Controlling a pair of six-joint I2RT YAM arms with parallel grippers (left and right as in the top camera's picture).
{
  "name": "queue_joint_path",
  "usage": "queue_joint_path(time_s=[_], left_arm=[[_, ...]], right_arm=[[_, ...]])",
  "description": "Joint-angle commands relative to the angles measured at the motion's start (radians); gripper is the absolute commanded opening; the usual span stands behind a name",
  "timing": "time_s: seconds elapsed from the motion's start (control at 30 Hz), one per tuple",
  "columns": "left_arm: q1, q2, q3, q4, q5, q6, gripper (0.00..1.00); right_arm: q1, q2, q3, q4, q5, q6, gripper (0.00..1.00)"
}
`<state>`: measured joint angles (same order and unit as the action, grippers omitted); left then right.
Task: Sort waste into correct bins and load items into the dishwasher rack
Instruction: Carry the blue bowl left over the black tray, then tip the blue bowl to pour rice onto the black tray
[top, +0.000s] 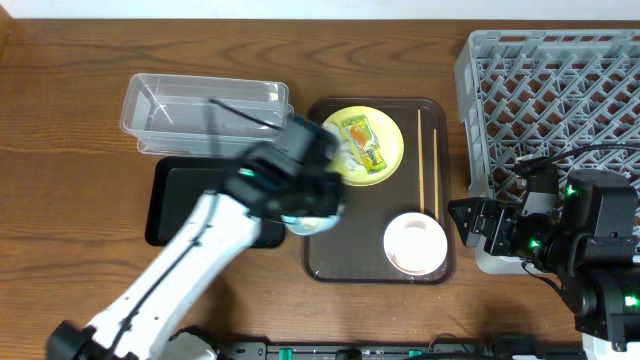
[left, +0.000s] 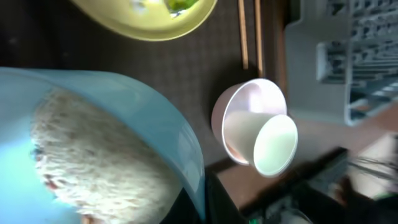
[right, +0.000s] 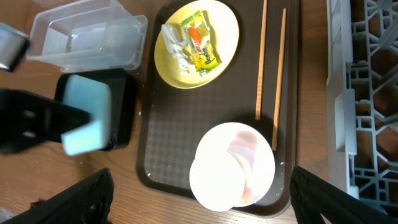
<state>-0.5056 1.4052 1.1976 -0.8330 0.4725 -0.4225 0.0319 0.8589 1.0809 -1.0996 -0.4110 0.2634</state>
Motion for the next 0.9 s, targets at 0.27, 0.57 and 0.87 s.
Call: queue_joint_path(time_s=[0.27,0.57,0.87], left_arm=[[0.520,0.034,-0.136,-0.042,0.746,0.526,0.06],[0.786,0.134,-0.240,-0.037,1.090,0.689,0.06],[0.819,0.183,-0.278,-0.031,1.101,0.703,0.06]], right_arm=[[-0.014,-0.003,0.017,0.000,0.003,0.010,0.88],[-0.014,-0.003,0.017,-0.001,0.003,0.010,0.88],[-0.014,-0.003,0.017,-0.001,0.003,0.010,0.88]])
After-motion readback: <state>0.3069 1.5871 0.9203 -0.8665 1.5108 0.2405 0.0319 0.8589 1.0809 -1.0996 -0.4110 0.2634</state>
